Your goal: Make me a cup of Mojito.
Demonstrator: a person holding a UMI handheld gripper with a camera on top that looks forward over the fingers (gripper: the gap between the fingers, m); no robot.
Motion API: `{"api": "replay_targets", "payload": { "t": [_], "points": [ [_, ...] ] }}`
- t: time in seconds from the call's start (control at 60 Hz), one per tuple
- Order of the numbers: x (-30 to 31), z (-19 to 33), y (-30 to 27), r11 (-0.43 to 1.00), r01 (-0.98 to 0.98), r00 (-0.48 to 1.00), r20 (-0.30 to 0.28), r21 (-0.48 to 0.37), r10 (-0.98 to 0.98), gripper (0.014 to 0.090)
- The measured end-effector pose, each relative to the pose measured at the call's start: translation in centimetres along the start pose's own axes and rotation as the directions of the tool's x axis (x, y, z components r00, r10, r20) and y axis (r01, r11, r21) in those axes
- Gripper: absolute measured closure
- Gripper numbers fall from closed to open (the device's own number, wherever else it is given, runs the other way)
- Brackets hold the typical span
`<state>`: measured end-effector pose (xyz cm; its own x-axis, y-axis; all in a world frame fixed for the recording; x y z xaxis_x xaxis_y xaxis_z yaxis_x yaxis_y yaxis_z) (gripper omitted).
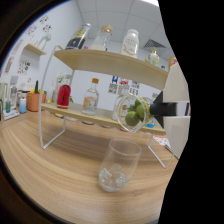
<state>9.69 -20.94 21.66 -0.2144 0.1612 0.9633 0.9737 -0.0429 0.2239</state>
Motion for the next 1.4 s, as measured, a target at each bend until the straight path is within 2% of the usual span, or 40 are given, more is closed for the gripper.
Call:
{"api": "replay_targets", "payload": {
  "t": [0.15,0.283,0.433,0.567,0.733,0.85,0.967,1.083,1.3,1.4],
  "points": [
    [0.2,-0.7,0.2,0.992,-0.126,0.992,0.019,-0.005,0.126,0.0896],
    [2.5,-1.7,1.5,0.899,-0.438,0.899,0.004,-0.028,0.438,0.0896],
    [4.3,-3.4,3.8,0.602,-0.797,0.601,0.017,-0.048,0.799,0.0895],
    [1.7,-3.9,7.2,0.284,-0.951,0.281,0.038,-0.120,0.959,0.0895],
    [-6.9,-3.4,10.5,-0.014,-0.952,-0.030,0.048,-0.307,0.998,0.0895],
    [-13.5,-3.0,11.5,-0.108,-0.893,-0.146,0.056,-0.436,0.988,0.0895],
    [-18.2,-2.4,12.3,-0.154,-0.842,-0.208,0.048,-0.516,0.977,0.0896],
    [-21.9,-1.7,12.4,-0.202,-0.800,-0.273,0.042,-0.565,0.961,0.0896],
    [-25.6,-1.8,11.9,-0.208,-0.743,-0.312,0.054,-0.636,0.948,0.0893],
    [-25.7,-1.8,11.9,-0.203,-0.750,-0.310,0.063,-0.629,0.949,0.0887]
  ]
}}
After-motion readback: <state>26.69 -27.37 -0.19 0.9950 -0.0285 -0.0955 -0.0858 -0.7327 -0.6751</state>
